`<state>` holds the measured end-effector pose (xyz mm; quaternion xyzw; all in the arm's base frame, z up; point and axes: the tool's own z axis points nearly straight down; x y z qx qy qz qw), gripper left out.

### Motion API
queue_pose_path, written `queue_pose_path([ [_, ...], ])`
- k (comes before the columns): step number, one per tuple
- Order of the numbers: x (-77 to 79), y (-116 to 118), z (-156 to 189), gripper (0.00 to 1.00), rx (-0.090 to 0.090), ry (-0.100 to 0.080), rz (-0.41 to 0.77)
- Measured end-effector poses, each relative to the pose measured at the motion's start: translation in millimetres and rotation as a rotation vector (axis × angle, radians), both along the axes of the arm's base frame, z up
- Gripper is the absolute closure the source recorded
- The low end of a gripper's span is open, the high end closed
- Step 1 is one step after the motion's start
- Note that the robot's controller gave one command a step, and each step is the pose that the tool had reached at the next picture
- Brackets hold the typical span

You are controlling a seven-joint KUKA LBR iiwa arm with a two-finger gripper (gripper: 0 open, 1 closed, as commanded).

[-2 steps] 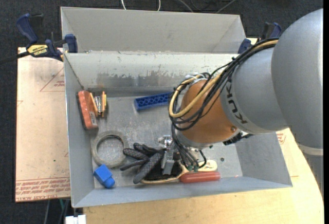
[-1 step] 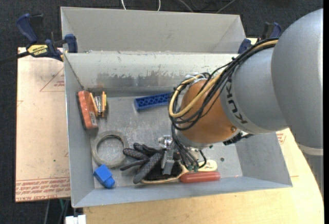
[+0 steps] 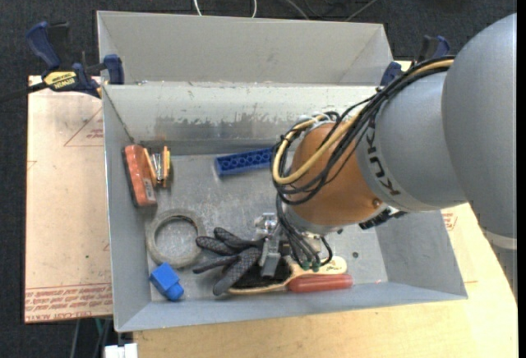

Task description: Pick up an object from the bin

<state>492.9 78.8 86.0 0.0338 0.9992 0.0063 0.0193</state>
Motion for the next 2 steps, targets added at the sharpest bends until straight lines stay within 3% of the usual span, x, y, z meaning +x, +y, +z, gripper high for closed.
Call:
queue_pose_path([
  [1,-3.0,-0.1,37.2,1.0,-0.001,0.011,0.0],
  [2,-1.1,0.4,68.2,1.0,0.001,0.004,-0.002],
])
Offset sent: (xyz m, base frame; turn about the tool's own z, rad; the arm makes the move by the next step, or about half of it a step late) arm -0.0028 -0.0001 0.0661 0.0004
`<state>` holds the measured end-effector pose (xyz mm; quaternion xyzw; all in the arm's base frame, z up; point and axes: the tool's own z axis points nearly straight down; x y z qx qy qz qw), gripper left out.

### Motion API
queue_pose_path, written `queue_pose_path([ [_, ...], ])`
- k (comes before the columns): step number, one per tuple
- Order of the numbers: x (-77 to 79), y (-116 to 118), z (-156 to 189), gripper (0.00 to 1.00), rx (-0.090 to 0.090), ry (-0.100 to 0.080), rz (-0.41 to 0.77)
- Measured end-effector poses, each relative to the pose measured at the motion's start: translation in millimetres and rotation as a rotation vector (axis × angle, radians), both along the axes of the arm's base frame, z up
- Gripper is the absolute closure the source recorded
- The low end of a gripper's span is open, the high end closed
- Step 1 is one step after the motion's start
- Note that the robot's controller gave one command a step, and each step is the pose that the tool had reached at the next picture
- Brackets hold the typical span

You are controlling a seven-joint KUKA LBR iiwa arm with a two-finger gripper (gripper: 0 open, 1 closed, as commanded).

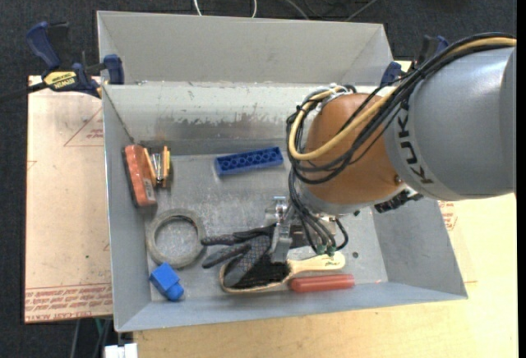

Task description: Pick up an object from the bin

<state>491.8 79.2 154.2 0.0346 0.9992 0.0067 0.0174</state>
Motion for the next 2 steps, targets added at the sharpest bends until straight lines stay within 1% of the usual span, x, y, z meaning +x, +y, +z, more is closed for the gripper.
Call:
queue_pose_path([
  [1,-0.6,0.0,19.5,1.0,0.0,0.002,-0.001],
  [2,-0.5,0.3,50.2,1.0,0.001,0.003,-0.001],
])
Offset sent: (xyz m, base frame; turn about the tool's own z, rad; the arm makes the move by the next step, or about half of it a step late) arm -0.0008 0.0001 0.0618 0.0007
